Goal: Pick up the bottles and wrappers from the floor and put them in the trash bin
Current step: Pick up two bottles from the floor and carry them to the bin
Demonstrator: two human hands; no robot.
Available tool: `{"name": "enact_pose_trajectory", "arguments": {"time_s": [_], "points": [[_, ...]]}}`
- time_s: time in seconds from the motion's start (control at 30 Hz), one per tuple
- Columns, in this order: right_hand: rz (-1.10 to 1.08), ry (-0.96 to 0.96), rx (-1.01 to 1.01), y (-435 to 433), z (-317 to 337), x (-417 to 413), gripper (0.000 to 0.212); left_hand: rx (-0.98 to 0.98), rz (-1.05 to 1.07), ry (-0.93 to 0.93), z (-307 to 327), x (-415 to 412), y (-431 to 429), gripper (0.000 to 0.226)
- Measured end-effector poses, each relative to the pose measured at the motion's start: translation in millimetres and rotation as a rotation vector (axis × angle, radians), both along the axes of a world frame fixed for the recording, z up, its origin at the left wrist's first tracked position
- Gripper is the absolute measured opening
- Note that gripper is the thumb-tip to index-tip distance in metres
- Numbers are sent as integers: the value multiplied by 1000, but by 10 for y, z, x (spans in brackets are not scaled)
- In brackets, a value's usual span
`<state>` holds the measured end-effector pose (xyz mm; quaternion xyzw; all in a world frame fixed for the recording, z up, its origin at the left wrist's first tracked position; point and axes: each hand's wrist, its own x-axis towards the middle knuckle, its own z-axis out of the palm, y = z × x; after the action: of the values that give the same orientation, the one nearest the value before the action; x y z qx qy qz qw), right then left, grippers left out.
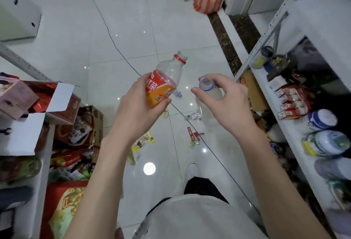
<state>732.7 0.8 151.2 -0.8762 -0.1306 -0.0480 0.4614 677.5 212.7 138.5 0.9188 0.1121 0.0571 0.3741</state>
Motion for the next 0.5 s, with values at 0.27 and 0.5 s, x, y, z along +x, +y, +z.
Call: {"name": "enact_pose_trajectory", "arguments": {"time_s": [0.27, 0.5], "points": [[-169, 61, -38, 10, -23, -1189, 39, -13, -222, 16, -128, -627, 56, 72], [-352, 30, -34, -292, 116, -2034, 45, -44, -456, 8, 25, -966, -354, 78]]}}
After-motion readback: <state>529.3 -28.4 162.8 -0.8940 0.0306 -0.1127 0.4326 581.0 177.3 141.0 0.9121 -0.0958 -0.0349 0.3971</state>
